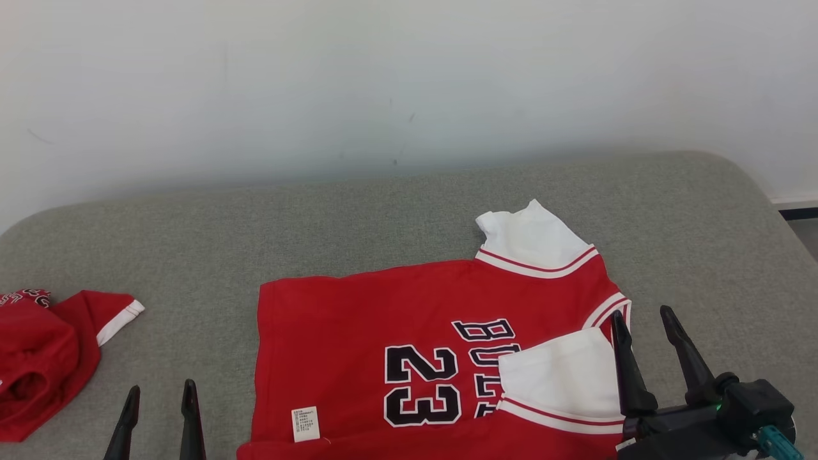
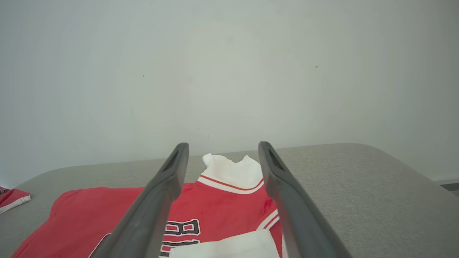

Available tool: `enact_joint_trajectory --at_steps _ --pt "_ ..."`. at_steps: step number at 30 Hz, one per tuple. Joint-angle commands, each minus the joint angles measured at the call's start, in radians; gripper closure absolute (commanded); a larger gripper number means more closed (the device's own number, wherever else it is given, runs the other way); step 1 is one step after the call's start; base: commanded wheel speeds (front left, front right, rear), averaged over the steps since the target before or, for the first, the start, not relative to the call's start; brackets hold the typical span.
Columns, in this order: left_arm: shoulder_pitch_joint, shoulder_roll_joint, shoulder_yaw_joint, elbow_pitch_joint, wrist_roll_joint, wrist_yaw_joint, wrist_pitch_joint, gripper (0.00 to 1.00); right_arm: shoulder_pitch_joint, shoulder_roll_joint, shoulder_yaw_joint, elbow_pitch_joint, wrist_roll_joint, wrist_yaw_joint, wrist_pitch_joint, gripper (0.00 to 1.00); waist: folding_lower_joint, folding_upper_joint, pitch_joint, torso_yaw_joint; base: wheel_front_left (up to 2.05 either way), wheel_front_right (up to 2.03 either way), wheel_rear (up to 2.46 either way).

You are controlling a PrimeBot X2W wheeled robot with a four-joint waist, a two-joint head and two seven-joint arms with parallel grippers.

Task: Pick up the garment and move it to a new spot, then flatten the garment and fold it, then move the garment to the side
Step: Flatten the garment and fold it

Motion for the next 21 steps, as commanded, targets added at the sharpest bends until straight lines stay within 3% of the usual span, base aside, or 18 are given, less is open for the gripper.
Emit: enact_joint_trajectory --at_steps 1,11,17,21 --pt "0.02 0.0 0.006 -0.01 0.01 -0.008 -0.003 0.0 0.016 0.007 -0.004 -0.011 -0.008 -0.002 0.0 0.0 0.0 0.0 -0.002 0.003 0.0 0.0 0.0" --pt "0.076 -0.022 0.019 0.005 0.051 -0.041 -0.003 0.0 0.109 0.029 -0.023 -0.036 -0.038 -0.002 -0.001 0.0 0.0 0.0 0.0 0.032 0.0 0.0 0.0" --pt "0.075 -0.036 0.029 0.032 0.056 -0.061 -0.003 0.0 0.104 0.021 -0.023 -0.019 -0.036 -0.002 -0.001 0.0 0.0 0.0 0.006 0.031 0.0 0.0 0.0" --pt "0.019 -0.012 0.02 0.059 0.064 -0.079 -0.003 0.0 0.055 -0.006 0.003 0.003 -0.025 -0.002 -0.001 0.0 0.0 0.0 0.021 0.023 0.0 0.0 0.0"
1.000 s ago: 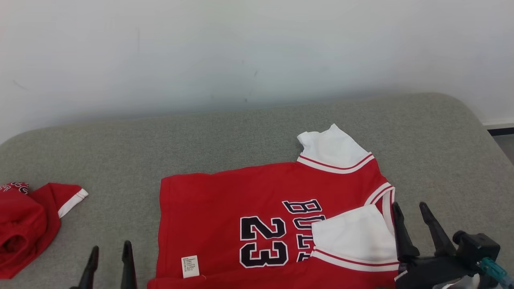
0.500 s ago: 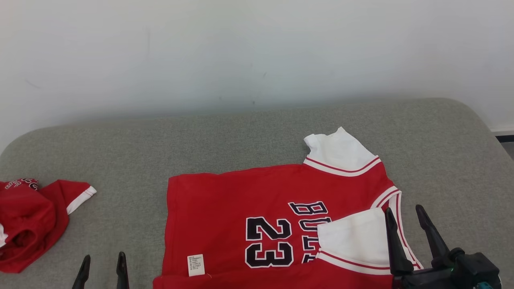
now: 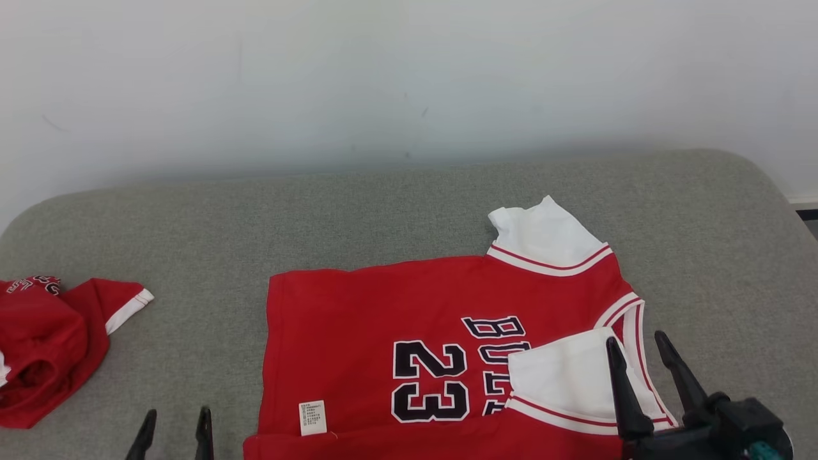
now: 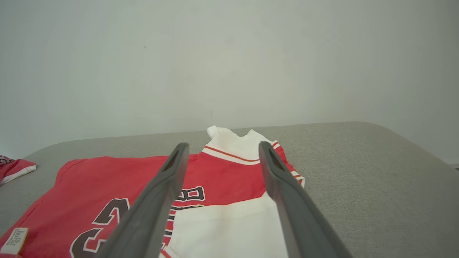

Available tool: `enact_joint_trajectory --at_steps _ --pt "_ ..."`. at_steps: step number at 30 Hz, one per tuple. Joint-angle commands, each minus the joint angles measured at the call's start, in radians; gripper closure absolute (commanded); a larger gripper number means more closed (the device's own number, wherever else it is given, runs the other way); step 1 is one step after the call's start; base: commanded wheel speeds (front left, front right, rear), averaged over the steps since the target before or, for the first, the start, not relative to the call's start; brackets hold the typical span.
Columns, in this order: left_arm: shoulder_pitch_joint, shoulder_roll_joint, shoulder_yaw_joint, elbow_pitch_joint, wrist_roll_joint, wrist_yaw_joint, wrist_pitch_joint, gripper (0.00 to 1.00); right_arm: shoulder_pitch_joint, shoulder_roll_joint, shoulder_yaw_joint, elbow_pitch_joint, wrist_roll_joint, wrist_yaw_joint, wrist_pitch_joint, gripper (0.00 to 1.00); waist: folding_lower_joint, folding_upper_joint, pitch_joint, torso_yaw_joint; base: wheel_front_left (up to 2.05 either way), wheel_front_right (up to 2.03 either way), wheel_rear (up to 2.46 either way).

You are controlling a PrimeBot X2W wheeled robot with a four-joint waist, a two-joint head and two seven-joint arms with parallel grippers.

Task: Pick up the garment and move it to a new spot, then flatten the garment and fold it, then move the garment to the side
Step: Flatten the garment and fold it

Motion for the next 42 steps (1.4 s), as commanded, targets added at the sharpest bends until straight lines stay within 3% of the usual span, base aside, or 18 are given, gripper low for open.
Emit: enact_joint_trajectory --at_steps 1,6,12,18,22,28,42 --pt "-0.045 0.02 -0.005 0.003 0.008 -0.008 -0.002 0.0 -0.033 -0.02 0.006 0.02 0.01 -0.002 0.0 0.0 0.0 0.0 0.011 -0.007 0.0 0.0 0.0" --pt "-0.206 0.076 -0.031 0.02 -0.035 -0.035 0.06 0.0 -0.202 -0.074 0.011 0.128 0.072 -0.002 0.048 0.0 0.0 0.0 0.07 -0.013 0.0 0.0 0.0" --pt "-0.422 0.147 -0.11 0.076 -0.132 -0.052 0.219 0.0 -0.432 -0.144 0.036 0.264 0.113 -0.002 0.156 0.0 0.0 0.0 0.17 -0.007 0.0 0.0 0.0" --pt "-0.66 0.242 -0.261 0.151 -0.315 -0.049 0.407 0.0 -0.71 -0.196 0.089 0.435 0.128 -0.002 0.25 0.0 0.0 0.0 0.294 0.008 0.0 0.0 0.0" --pt "-0.768 0.274 -0.347 0.203 -0.425 -0.05 0.531 0.0 -0.855 -0.209 0.137 0.544 0.144 -0.003 0.283 0.0 0.0 0.0 0.355 0.022 0.0 0.0 0.0" --pt "-0.877 0.279 -0.454 0.264 -0.491 -0.05 0.602 0.0 -1.022 -0.211 0.246 0.688 0.141 -0.003 0.327 0.0 0.0 0.0 0.415 0.038 0.0 0.0 0.0" --pt "-1.025 0.268 -0.621 0.383 -0.547 -0.049 0.608 0.0 -1.262 -0.19 0.36 0.979 0.158 -0.003 0.408 0.0 0.0 0.0 0.513 0.082 0.0 0.0 0.0"
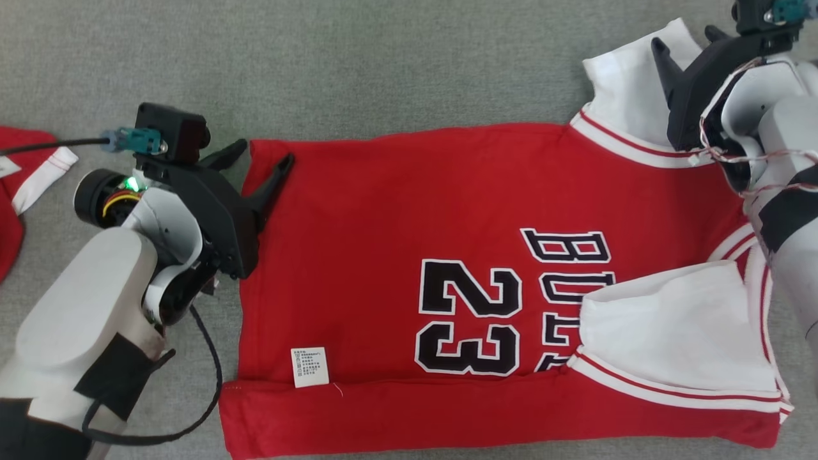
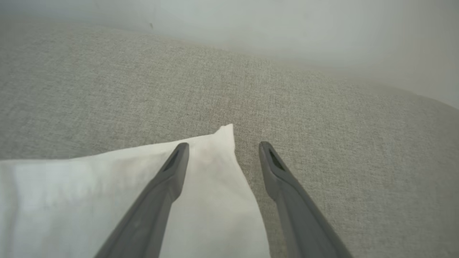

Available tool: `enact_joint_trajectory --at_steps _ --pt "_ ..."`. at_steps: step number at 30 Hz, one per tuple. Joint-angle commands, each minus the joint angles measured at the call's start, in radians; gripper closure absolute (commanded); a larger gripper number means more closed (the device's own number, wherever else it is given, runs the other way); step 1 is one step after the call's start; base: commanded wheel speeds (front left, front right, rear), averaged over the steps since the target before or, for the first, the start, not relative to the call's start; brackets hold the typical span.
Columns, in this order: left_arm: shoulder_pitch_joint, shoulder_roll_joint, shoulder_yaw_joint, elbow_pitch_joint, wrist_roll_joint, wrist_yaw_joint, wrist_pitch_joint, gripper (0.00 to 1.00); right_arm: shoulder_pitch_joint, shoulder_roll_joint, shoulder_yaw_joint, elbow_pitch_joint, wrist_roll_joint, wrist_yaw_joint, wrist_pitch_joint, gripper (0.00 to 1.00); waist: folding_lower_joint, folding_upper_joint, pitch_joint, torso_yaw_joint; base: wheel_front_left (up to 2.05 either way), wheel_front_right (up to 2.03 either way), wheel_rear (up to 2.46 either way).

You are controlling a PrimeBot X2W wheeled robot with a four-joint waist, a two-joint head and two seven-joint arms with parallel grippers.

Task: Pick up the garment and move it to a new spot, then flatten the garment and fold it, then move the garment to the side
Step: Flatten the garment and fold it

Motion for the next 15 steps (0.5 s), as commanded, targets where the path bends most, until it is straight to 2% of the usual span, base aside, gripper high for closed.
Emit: enact_joint_trajectory --at_steps 1,4,5,6,7,8,9,15 --pt "-0.006 -0.003 -0.021 0.02 -0.013 0.003 0.014 0.0 -0.029 -0.001 0.009 0.023 -0.006 -0.003 0.004 0.0 0.0 -0.0001 0.029 0.021 0.0 0.0 0.0" --pt "-0.026 -0.002 -0.05 0.031 -0.025 0.003 0.017 0.0 -0.061 0.007 0.017 0.071 -0.006 -0.003 0.029 0.0 0.0 -0.0001 0.046 0.03 0.0 0.0 0.0" --pt "-0.03 -0.004 -0.056 0.039 -0.032 0.003 0.019 0.0 -0.071 0.01 0.021 0.085 -0.007 -0.003 0.04 0.19 0.0 -0.0001 0.049 0.031 0.0 0.0 0.0" --pt "-0.034 -0.006 -0.066 0.046 -0.038 0.003 0.031 0.0 -0.08 0.015 0.023 0.094 -0.004 -0.003 0.046 0.52 0.0 -0.0001 0.051 0.032 0.0 0.0 0.0" --pt "-0.035 -0.009 -0.074 0.051 -0.047 0.003 0.037 0.05 -0.088 0.018 0.022 0.102 -0.001 -0.003 0.047 1.0 0.0 -0.0001 0.053 0.032 0.0 0.0 0.0" --pt "-0.038 -0.011 -0.081 0.054 -0.055 0.003 0.037 0.6 -0.096 0.02 0.021 0.11 0.002 -0.003 0.046 1.0 0.0 -0.0001 0.054 0.032 0.0 0.0 0.0" --pt "-0.043 -0.013 -0.086 0.057 -0.063 0.003 0.033 1.0 -0.101 0.021 0.021 0.115 0.003 -0.003 0.043 1.0 0.0 -0.0001 0.054 0.031 0.0 0.0 0.0" --pt "-0.06 -0.008 -0.093 0.086 -0.072 0.002 -0.016 1.0 -0.137 0.02 0.026 0.12 0.001 -0.003 -0.043 1.0 0.0 -0.0001 0.036 0.017 0.0 0.0 0.0"
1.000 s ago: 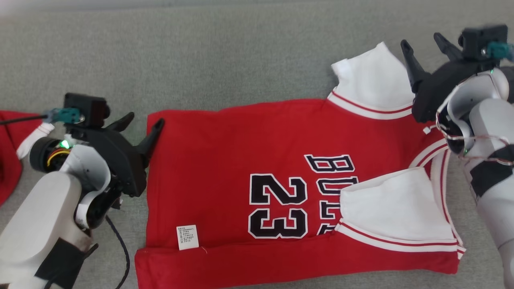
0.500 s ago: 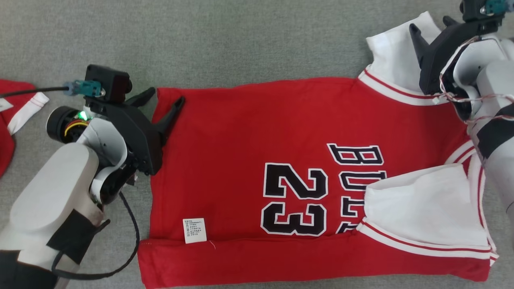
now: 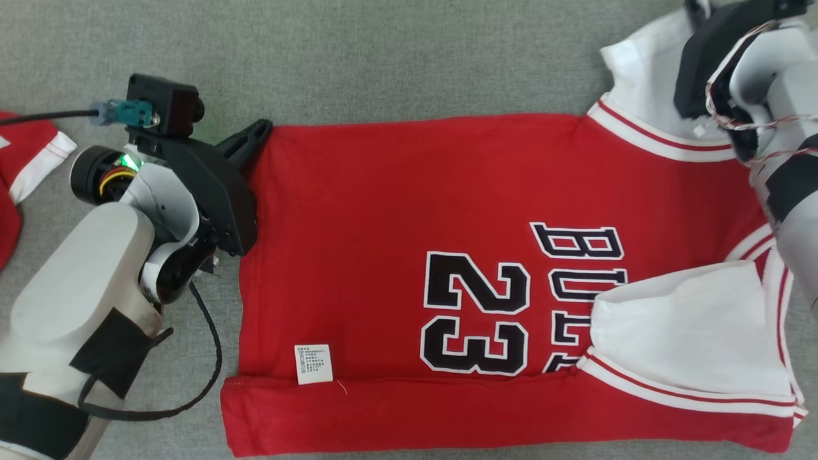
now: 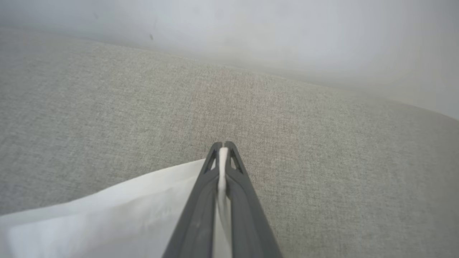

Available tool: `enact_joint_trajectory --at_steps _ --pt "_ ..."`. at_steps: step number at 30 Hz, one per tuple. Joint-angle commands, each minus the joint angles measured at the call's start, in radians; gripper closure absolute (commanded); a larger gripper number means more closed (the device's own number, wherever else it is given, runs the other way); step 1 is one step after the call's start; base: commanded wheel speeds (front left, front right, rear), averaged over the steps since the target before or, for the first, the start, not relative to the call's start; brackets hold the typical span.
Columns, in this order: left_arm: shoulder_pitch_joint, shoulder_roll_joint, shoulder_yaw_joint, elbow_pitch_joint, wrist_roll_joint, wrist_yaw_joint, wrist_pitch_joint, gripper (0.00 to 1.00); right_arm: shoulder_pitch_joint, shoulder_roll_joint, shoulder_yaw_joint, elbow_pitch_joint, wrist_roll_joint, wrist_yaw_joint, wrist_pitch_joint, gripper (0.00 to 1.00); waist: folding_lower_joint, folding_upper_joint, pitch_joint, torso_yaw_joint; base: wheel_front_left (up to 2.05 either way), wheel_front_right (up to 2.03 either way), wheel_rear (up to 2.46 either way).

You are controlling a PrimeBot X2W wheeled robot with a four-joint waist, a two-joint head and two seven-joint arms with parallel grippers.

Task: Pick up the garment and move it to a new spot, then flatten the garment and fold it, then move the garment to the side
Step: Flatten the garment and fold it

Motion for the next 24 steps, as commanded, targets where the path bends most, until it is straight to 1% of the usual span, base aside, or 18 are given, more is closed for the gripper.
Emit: enact_joint_trajectory --at_steps 1,5,7,12,13,17,20,24 --pt "0.03 -0.003 -0.017 0.028 0.001 0.002 0.002 1.0 -0.01 -0.002 0.003 -0.002 0.002 -0.003 -0.022 1.0 0.0 0.0 -0.016 -0.008 0.0 0.0 0.0" --pt "0.044 0.01 -0.011 0.036 -0.013 0.002 -0.047 1.0 0.017 0.006 0.004 -0.002 0.021 -0.003 -0.096 1.0 0.0 0.0 -0.068 -0.024 0.0 0.0 0.0" --pt "0.049 0.017 -0.006 0.031 -0.008 0.002 -0.09 1.0 0.034 0.015 0.003 -0.014 0.041 -0.003 -0.133 1.0 0.0 0.0 -0.096 -0.033 0.0 0.0 0.0" --pt "0.097 0.012 0.003 0.026 -0.008 0.005 -0.183 1.0 0.113 0.011 0.028 -0.063 0.098 -0.003 -0.222 1.0 0.0 0.0 -0.169 -0.054 0.0 0.0 0.0" --pt "0.107 0.014 0.01 0.022 -0.004 0.012 -0.209 1.0 0.131 0.009 0.035 -0.08 0.111 -0.003 -0.242 1.0 0.0 0.0 -0.182 -0.059 0.0 0.0 0.0" --pt "0.166 0.024 -0.003 0.002 0.023 0.017 -0.278 1.0 0.229 -0.006 0.079 -0.164 0.169 -0.003 -0.307 1.0 0.0 0.0 -0.235 -0.081 0.0 0.0 0.0" --pt "0.213 0.039 -0.01 -0.022 0.044 0.028 -0.334 1.0 0.315 -0.034 0.109 -0.248 0.217 -0.003 -0.337 1.0 0.0 0.0 -0.267 -0.098 0.0 0.0 0.0" --pt "0.288 0.051 -0.013 -0.052 0.058 0.049 -0.394 1.0 0.444 -0.078 0.115 -0.361 0.28 -0.003 -0.357 1.0 0.0 0.0 -0.296 -0.118 0.0 0.0 0.0"
